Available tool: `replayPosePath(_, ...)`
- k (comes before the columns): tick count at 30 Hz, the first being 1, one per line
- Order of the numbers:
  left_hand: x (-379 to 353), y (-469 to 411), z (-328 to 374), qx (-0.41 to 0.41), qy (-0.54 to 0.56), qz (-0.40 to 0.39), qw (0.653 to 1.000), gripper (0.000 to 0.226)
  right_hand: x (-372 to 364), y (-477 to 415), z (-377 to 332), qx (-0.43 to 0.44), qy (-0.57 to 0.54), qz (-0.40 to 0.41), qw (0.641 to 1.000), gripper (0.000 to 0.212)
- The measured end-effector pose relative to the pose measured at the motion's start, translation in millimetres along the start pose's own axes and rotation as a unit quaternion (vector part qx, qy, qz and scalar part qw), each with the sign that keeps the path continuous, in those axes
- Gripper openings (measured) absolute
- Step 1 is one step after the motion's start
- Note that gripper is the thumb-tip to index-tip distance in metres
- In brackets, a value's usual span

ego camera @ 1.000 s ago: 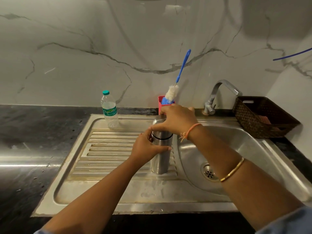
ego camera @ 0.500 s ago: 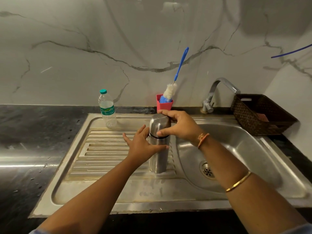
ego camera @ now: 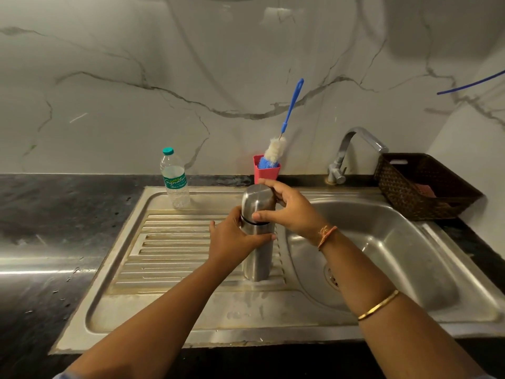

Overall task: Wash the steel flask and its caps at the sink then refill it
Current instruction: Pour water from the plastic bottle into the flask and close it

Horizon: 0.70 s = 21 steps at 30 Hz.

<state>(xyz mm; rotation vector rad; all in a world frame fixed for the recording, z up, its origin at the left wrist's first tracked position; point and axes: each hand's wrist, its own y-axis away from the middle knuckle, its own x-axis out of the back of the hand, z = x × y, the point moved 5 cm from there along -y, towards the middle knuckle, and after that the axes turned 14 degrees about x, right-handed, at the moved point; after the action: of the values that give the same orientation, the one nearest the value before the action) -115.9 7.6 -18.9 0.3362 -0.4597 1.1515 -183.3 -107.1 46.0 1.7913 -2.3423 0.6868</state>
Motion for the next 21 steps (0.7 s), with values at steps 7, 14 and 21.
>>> replayPosePath(7,4,-10,10,0.015,0.077,-0.061,0.995,0.075,6,18,45,-0.049,-0.261,0.006,0.964,0.062)
replayPosePath(14,19,-34,29,0.030,0.154,-0.270,0.950,0.059,-4,2,47,-0.067,-0.142,-0.164,0.974,0.068)
replayPosePath(21,40,-57,63,-0.003,0.165,-0.373,0.913,0.073,0,-36,26,-0.033,-0.119,-0.144,0.982,0.064)
